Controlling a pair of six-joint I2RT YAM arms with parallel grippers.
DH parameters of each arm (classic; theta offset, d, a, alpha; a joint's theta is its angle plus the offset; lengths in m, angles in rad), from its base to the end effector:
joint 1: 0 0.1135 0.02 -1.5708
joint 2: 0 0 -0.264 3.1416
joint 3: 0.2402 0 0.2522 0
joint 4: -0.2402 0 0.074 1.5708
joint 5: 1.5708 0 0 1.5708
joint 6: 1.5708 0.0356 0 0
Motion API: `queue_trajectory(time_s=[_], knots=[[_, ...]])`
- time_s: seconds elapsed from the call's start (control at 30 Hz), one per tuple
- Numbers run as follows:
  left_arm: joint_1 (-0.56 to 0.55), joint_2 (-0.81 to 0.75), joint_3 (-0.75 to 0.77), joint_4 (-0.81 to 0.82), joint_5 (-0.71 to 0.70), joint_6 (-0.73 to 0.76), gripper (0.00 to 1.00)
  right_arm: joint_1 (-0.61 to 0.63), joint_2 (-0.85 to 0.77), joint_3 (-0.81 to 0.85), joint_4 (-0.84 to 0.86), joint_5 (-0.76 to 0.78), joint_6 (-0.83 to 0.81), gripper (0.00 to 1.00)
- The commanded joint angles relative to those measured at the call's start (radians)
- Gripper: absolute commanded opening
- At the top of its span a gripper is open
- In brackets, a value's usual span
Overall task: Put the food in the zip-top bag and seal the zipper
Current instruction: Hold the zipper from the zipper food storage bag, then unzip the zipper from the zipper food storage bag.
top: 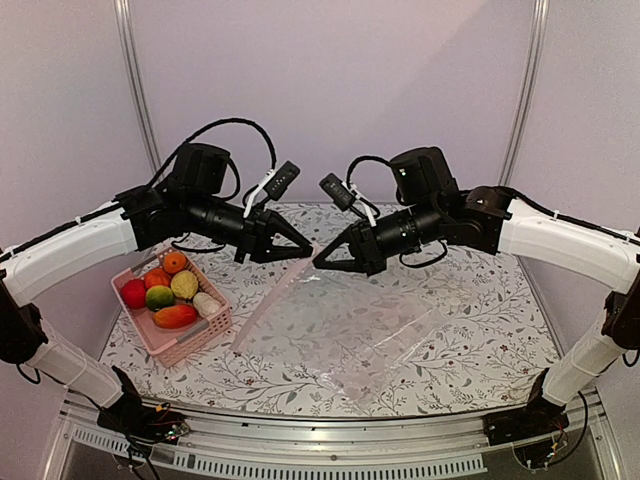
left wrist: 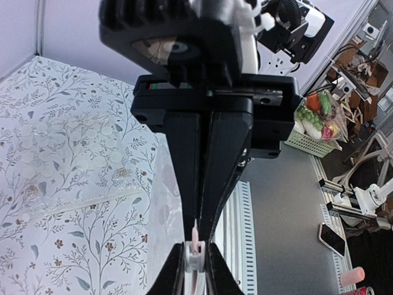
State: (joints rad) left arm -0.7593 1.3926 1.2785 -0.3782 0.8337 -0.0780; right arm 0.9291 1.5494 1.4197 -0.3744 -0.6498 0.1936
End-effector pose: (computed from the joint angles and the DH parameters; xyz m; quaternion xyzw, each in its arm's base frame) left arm 0.2065 -0.2323 0.3588 0.4581 0.6701 -0.5083 0.2877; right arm 0.1950 0.2970 0.3558 -0.4448 0.7032 0.4892 0.2616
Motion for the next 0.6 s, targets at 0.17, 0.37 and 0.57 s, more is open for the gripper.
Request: queue_trajectory(time_s=[0.17,0.37,0.57], knots=[[-0.012,0.011,0.001,0.008,0.002,0.005,0.0,0.005,-0.017,0.001,-0.011,0.047,-0.006,0.0],[-0.012,0.006,0.001,-0.01,-0.016,0.019,0.0,0.005,-0.02,0.001,-0.007,0.073,0.0,0.0],[-0.011,0.002,-0.001,-0.039,-0.052,0.044,0.0,0.005,-0.04,-0.009,0.005,0.111,0.008,0.0]])
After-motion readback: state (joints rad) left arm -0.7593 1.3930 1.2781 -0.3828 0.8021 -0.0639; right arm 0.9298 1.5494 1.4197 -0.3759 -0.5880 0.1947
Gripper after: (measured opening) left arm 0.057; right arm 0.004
